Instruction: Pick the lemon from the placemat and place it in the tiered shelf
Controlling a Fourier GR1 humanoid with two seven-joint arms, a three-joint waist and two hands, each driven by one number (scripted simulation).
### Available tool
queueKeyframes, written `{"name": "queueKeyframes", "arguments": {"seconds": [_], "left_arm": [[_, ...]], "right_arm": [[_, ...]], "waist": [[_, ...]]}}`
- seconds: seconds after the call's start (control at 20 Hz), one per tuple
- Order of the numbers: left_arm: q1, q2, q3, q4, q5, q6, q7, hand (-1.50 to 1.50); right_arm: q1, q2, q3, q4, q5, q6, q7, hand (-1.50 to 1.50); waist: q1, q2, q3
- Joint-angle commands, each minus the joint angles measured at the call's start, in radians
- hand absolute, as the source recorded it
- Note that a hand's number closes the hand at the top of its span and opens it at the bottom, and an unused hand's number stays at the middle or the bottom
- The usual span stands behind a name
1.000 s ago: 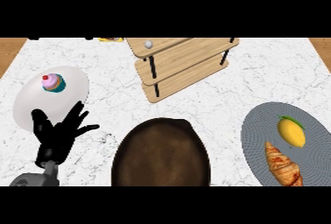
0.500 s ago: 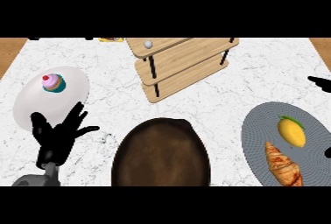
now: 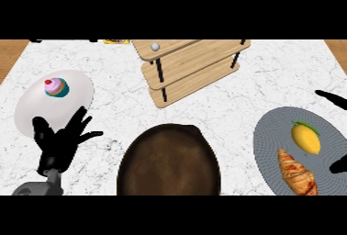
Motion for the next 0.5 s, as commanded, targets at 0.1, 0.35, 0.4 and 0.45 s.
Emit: {"name": "queueKeyframes", "arguments": {"seconds": [0.1, 0.35, 0.4, 0.45], "left_arm": [[-0.032, 0.006, 0.038, 0.081, -0.022, -0.024, 0.007, 0.00], [0.028, 0.016, 0.057, 0.037, -0.021, -0.059, 0.007, 0.00], [-0.035, 0.020, 0.085, 0.108, -0.003, -0.080, 0.008, 0.00], [-0.046, -0.009, 0.061, 0.083, -0.031, -0.039, 0.039, 0.00]], "right_arm": [[-0.017, 0.094, 0.006, -0.083, 0.076, 0.002, 0.135, -1.50], [-0.042, 0.156, -0.011, 0.015, 0.156, 0.011, 0.077, -1.50], [-0.001, 0.169, 0.004, 0.022, 0.209, -0.026, 0.025, -1.50], [0.043, 0.162, -0.020, 0.010, 0.223, -0.030, 0.009, -1.50]], "waist": [[0.001, 0.007, -0.007], [0.008, 0.008, -0.007], [0.003, 0.009, -0.007], [0.000, 0.008, -0.007]]}}
